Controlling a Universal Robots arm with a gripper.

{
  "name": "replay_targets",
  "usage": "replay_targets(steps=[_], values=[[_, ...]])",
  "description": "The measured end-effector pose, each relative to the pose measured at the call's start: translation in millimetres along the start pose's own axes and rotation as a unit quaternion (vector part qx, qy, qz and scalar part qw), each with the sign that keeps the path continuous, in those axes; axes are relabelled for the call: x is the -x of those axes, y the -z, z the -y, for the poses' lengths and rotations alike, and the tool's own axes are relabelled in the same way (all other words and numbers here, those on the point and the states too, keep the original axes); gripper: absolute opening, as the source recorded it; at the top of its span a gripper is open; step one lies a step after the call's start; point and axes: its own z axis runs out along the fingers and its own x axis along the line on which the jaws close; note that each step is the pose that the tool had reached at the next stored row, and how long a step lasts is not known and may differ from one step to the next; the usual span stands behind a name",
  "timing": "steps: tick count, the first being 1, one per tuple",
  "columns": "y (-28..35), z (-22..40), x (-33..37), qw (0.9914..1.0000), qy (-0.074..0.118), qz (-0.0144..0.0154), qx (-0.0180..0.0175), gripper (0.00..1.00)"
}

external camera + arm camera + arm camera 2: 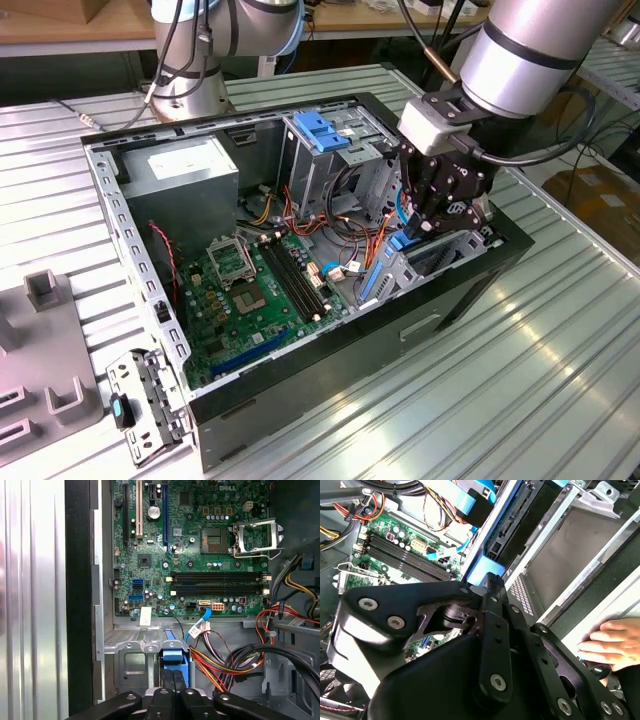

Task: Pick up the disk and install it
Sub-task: 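Insert the disk into the insertion slot, then insert the first disk wire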

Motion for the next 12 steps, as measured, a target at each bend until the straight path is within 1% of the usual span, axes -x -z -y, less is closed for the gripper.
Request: replay_targets(steps=[12], values=[[0.2,0.0,0.0,1.00000,0.000,-0.0002,0.0002,0.12]])
